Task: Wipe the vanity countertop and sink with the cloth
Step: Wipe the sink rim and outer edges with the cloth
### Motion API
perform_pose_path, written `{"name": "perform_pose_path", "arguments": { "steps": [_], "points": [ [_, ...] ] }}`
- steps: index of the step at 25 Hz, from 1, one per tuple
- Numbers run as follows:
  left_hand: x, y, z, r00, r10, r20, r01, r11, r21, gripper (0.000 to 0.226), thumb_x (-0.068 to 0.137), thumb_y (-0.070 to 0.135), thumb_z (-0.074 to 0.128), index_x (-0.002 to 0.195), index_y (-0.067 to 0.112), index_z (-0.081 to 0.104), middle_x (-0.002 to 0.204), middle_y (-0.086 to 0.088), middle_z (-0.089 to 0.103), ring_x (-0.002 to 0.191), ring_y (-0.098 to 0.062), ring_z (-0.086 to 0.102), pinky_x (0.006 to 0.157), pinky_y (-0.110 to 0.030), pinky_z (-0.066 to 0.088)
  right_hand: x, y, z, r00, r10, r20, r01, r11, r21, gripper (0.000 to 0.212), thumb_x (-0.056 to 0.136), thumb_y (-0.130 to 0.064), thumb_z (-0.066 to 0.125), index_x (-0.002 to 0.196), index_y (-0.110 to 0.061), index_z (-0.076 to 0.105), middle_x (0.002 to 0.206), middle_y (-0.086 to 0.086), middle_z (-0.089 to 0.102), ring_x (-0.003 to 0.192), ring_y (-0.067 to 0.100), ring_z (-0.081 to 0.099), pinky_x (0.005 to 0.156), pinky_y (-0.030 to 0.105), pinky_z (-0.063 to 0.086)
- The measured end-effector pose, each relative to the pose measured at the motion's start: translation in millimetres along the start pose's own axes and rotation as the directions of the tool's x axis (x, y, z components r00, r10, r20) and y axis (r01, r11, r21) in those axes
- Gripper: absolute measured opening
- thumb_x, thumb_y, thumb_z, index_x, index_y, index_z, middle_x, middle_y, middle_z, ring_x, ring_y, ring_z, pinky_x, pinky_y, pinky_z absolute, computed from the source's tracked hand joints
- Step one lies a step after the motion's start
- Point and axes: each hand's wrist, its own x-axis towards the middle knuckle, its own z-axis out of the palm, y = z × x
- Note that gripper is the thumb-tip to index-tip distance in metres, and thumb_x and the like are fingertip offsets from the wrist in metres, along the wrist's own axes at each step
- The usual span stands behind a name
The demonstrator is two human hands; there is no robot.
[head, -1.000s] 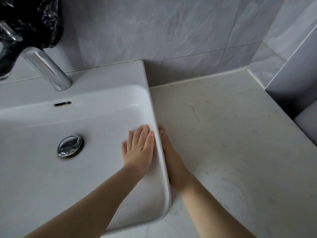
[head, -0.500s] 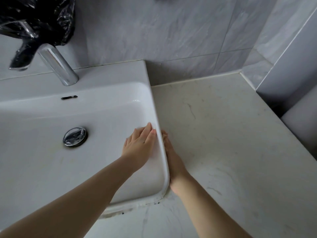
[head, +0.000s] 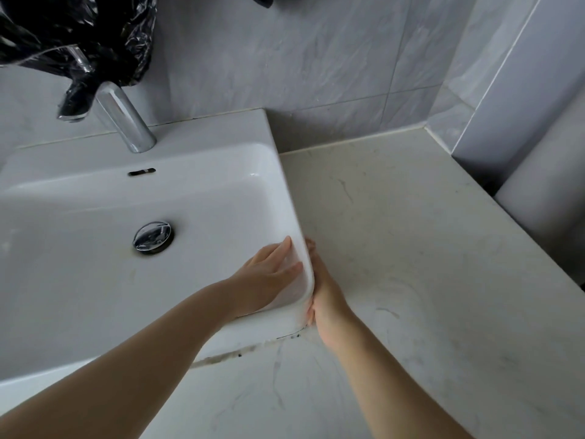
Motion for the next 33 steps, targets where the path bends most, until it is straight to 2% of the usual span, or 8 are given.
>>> {"name": "perform_pose_path", "arguments": {
  "steps": [6,12,15,17,21,26,30,33],
  "points": [
    [-7.5,5.7,-4.2,0.996,0.009,0.085,-0.013,0.999,0.050,0.064,0.090,0.060,0.033,0.146,0.042,0.007,0.153,0.018,0.006,0.141,-0.010,0.003,0.116,-0.037,0.007,-9.9,-30.9,16.3,0.997,-0.034,-0.068,0.030,0.997,-0.064,0.060,0.098,-0.050,0.029,0.140,-0.007,0.036,0.138,0.028,0.041,0.128,0.043,0.037,0.107,0.055,0.028],
    [-20.2,-6.8,-8.5,0.977,0.014,0.213,-0.024,0.999,0.043,0.065,0.089,0.060,0.037,0.146,0.041,0.011,0.151,0.027,0.002,0.141,-0.004,-0.001,0.117,-0.040,0.003,-39.9,2.4,18.0,0.992,0.021,-0.126,-0.010,0.996,0.093,0.044,0.091,-0.060,0.037,0.118,-0.034,0.061,0.104,-0.009,0.070,0.095,0.009,0.066,0.067,0.025,0.053],
    [-20.4,-6.9,-8.1,0.971,0.083,0.224,-0.081,0.997,-0.018,0.073,0.075,0.069,0.040,0.142,0.045,0.024,0.150,0.027,0.016,0.140,-0.003,0.012,0.117,-0.039,0.012,-45.4,2.8,29.3,0.960,-0.224,-0.167,0.241,0.966,0.094,0.027,0.100,-0.030,0.040,0.119,-0.015,0.052,0.105,0.030,0.046,0.099,0.044,0.045,0.056,0.011,0.039],
    [-22.4,-3.4,-8.2,0.971,0.092,0.222,-0.086,0.996,-0.034,0.059,0.087,0.055,0.041,0.143,0.042,0.026,0.149,0.026,0.017,0.139,-0.002,0.011,0.116,-0.037,0.012,-24.0,-5.2,20.7,0.951,-0.271,-0.148,0.288,0.952,0.107,0.027,0.101,-0.019,0.037,0.118,-0.015,0.057,0.069,0.010,0.053,0.065,0.021,0.053,0.056,0.007,0.039],
    [-25.8,-1.8,-8.8,0.990,0.051,0.132,-0.059,0.996,0.060,0.049,0.098,0.036,0.037,0.145,0.035,0.023,0.153,0.018,0.016,0.140,-0.004,0.011,0.117,-0.033,0.008,-20.2,-3.0,20.0,0.988,0.003,-0.155,0.034,0.972,0.232,0.041,0.095,-0.047,0.040,0.125,-0.025,0.059,0.114,-0.001,0.068,0.111,0.020,0.061,0.078,0.031,0.052],
    [-34.3,1.2,-8.4,0.994,0.092,0.064,-0.103,0.972,0.210,0.040,0.099,0.041,0.031,0.138,0.038,0.038,0.146,0.017,0.035,0.135,-0.004,0.027,0.114,-0.031,0.018,-45.8,22.8,36.2,0.947,-0.189,-0.262,0.233,0.961,0.151,0.039,0.099,-0.045,0.028,0.137,-0.044,0.035,0.127,-0.010,0.047,0.095,-0.019,0.054,0.076,0.008,0.042],
    [-43.0,5.4,-10.0,0.998,0.058,0.040,-0.065,0.976,0.206,0.039,0.098,0.042,0.032,0.135,0.039,0.043,0.144,0.019,0.038,0.133,-0.004,0.030,0.112,-0.027,0.020,-10.1,15.5,24.5,0.968,-0.096,-0.234,0.173,0.927,0.334,0.043,0.096,-0.043,0.039,0.122,-0.014,0.059,0.115,0.007,0.063,0.111,0.025,0.058,0.095,0.036,0.046],
    [-53.1,8.9,-10.6,0.998,0.048,0.049,-0.060,0.958,0.282,0.040,0.098,0.046,0.026,0.129,0.040,0.050,0.138,0.018,0.046,0.128,-0.006,0.039,0.103,-0.024,0.026,-32.4,56.6,48.8,0.913,-0.164,-0.374,0.258,0.941,0.220,0.073,0.071,-0.082,0.042,0.135,-0.047,0.041,0.146,-0.008,0.042,0.131,0.014,0.045,0.109,0.050,0.034]
  ]
}}
